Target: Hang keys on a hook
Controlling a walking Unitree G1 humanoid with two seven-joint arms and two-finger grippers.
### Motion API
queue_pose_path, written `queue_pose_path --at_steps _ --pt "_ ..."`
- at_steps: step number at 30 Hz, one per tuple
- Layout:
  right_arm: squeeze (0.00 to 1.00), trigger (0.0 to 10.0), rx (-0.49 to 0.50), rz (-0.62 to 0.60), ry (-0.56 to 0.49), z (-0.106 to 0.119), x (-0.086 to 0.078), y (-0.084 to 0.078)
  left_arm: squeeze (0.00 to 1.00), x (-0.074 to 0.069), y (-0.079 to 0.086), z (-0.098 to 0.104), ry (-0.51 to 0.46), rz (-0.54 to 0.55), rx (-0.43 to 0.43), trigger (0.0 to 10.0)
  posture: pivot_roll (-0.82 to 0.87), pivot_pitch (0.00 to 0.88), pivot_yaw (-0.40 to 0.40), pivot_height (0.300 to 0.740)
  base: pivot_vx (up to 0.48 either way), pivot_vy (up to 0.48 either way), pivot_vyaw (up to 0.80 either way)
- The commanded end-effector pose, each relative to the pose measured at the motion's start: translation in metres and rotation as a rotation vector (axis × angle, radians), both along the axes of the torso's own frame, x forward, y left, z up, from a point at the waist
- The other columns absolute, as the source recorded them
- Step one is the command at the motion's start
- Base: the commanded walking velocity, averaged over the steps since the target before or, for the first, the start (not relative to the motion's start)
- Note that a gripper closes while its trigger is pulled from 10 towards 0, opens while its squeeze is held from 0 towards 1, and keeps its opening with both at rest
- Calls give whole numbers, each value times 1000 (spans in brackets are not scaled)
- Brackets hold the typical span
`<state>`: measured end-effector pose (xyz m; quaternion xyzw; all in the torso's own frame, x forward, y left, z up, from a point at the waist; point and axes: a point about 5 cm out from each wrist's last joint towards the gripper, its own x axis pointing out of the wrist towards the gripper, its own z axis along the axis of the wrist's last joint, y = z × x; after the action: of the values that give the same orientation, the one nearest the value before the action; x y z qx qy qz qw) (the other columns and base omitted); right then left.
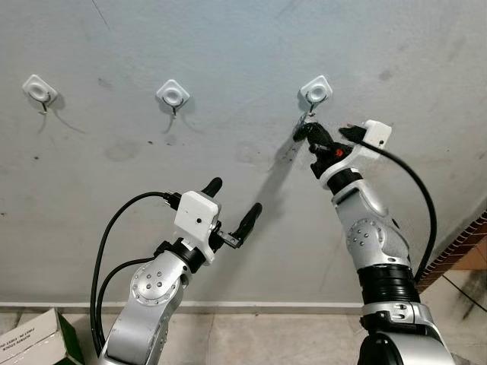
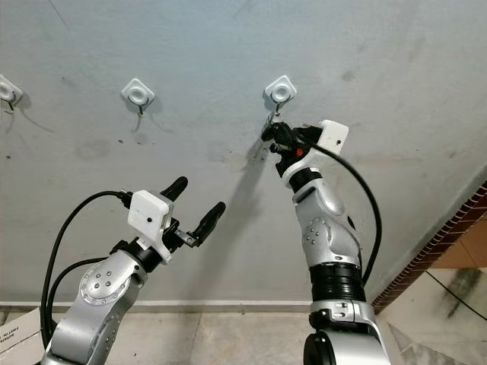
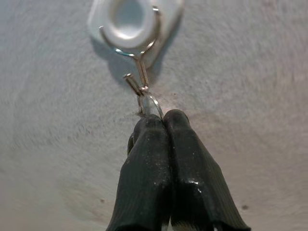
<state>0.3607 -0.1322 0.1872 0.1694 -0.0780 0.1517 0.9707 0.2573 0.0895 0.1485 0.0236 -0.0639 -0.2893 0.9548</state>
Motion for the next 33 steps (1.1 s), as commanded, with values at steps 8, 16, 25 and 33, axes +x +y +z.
queue_pose_path --at_steps 8,16,25,33 --pt "1000 10000 -80 -11 106 -32 -7 3 0 3 -5 4 -22 -24 -1 10000 93 0 17 740 0 0 0" --pt "1000 10000 -189 -75 24 -21 -7 -1 0 2 -4 0 -15 -16 12 10000 94 0 16 740 0 0 0" --pt "1000 10000 -396 -152 -92 -13 -18 -5 0 3 11 -10 10 82 67 10000 85 0 15 740 0 0 0" --pt "1000 10000 -431 -191 -108 -14 -38 -13 0 -2 23 -18 43 169 91 10000 75 0 14 740 0 0 0"
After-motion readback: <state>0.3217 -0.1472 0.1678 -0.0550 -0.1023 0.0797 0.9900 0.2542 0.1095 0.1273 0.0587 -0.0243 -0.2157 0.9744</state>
